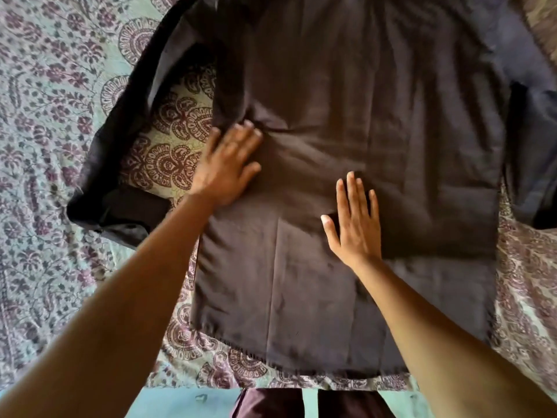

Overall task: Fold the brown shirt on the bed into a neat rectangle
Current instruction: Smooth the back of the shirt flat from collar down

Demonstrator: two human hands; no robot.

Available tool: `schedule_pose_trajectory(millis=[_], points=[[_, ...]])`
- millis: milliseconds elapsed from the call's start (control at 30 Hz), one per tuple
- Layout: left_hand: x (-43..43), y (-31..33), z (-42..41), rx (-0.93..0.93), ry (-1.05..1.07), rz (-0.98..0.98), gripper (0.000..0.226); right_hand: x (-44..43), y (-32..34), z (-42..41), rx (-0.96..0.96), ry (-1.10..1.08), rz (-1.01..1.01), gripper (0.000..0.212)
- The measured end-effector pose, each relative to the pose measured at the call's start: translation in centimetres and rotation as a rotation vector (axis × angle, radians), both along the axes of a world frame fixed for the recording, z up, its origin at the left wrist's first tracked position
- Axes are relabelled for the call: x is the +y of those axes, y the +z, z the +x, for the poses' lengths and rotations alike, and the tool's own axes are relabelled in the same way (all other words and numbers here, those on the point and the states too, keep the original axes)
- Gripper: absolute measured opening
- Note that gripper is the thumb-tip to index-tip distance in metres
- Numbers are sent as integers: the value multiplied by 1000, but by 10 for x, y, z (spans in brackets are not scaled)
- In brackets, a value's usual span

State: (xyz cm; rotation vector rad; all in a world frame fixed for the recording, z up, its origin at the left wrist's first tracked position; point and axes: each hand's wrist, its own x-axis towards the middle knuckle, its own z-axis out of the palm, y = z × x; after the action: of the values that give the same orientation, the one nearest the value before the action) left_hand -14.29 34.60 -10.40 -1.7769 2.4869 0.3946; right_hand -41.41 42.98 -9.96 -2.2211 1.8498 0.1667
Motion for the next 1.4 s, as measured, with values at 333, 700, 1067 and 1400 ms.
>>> schedule_pose_trajectory(millis=[333,700,1067,1400], points=[[-35,18,-28,72,151,-35,61,-33,10,11,-78,-13,-64,62],[-112,27,3,222,249,-47,54,-114,-7,11,-71,54,-43,63],[-160,40,77,298,1271,-36,45,-225,14,111,-229,155,-106,59],[-232,53,111,225,1185,-54,23,-295,7,142,-77,143,-24,58]])
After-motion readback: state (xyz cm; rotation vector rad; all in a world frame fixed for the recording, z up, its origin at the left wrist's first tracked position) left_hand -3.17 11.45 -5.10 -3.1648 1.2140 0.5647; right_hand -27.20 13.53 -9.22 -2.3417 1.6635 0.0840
